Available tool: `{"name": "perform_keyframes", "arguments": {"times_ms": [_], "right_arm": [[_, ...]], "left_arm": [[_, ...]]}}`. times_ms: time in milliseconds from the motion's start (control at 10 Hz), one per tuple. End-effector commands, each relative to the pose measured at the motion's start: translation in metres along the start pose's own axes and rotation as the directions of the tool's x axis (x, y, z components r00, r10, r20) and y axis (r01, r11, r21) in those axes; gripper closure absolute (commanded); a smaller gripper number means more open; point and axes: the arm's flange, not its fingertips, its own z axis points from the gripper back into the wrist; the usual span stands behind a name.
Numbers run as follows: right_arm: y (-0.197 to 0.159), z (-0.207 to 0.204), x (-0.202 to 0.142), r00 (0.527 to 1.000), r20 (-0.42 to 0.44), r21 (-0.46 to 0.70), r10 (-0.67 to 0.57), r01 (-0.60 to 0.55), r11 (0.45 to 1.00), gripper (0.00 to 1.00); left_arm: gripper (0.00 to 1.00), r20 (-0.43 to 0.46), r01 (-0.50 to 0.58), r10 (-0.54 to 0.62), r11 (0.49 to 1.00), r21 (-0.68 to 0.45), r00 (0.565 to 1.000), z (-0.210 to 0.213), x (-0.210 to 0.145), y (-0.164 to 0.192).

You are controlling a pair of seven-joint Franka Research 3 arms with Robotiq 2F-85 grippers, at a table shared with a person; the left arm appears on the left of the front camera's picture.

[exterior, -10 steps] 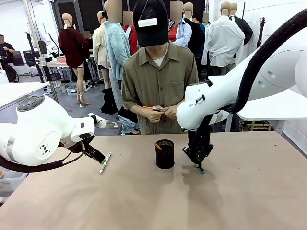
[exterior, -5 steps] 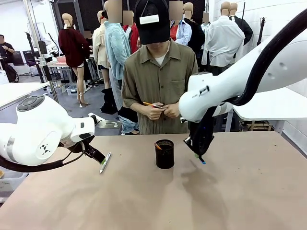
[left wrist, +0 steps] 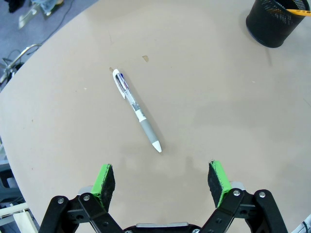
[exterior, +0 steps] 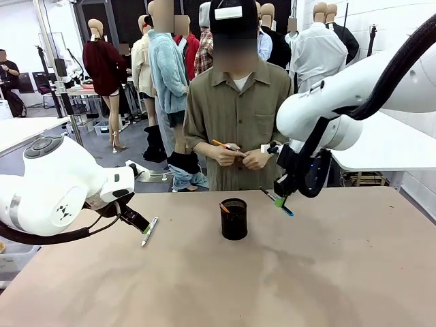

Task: Place the pens into the pen holder.
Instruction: Pick up a writing instrument from the table and place it into the Pen holder.

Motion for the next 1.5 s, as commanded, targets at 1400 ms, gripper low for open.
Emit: {"name": "perform_keyframes", "arguments": {"times_ms": [1400], "right_arm": [[-0.071,0.135,-0.196,0.635,0.521,0.114,0.571,-0.714,0.69,1.0]], "left_arm": [[0.0,0.001,-0.005,0.005,1.0,0.0,1.0,0.001,-0.001,0.002]]}}
